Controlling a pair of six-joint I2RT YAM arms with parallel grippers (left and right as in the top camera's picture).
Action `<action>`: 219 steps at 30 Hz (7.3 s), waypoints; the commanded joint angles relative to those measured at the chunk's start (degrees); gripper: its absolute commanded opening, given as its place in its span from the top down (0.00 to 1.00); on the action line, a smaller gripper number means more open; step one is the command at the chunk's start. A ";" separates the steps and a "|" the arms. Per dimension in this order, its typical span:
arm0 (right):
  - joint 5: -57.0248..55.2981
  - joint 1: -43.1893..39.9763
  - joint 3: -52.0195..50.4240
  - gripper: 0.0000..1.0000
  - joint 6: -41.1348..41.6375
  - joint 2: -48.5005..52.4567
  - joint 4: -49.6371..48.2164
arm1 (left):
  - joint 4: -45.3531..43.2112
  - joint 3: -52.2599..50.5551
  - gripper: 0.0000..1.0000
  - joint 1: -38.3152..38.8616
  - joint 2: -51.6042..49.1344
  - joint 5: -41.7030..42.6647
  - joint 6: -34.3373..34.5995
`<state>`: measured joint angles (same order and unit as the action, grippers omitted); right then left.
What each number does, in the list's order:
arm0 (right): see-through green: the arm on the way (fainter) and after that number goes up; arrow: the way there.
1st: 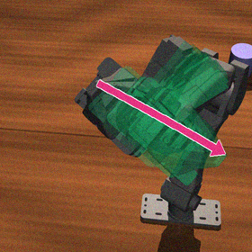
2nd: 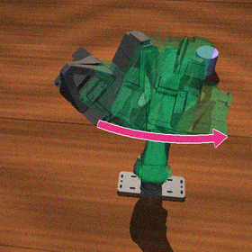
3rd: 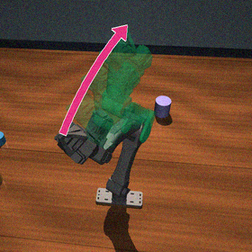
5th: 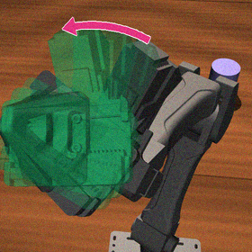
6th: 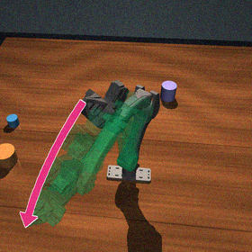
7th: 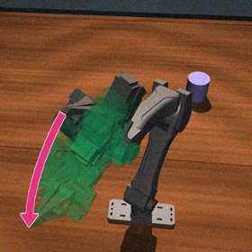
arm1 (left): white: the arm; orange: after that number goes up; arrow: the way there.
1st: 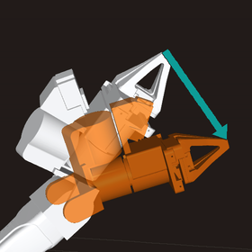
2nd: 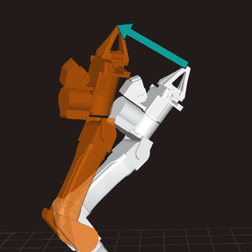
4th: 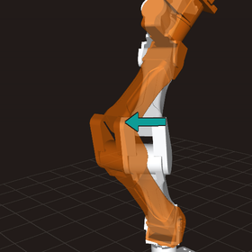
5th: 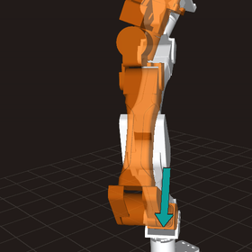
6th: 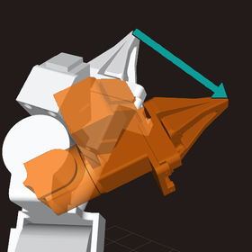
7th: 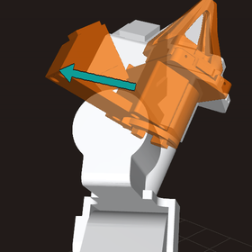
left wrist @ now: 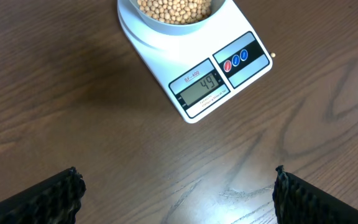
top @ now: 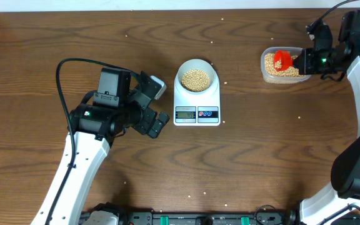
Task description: Scoop item into bowl and weigh 50g on scale
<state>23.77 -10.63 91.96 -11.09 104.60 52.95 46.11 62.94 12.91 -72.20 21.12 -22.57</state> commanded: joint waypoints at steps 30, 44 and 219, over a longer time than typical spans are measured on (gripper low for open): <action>6.95 -0.02 0.55 0.99 -7.54 -1.40 0.74 | 0.09 1.14 0.01 0.17 0.42 0.72 -0.74; -2.21 -0.20 0.55 0.99 0.09 -1.40 0.33 | 0.09 1.14 0.01 0.17 0.42 0.72 -0.74; 16.90 -3.08 0.55 0.99 -0.35 -3.06 0.07 | 0.09 1.14 0.01 0.17 0.42 0.72 -0.74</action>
<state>46.76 -13.04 91.98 -14.26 104.14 52.86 46.11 62.94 12.91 -72.20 21.12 -22.57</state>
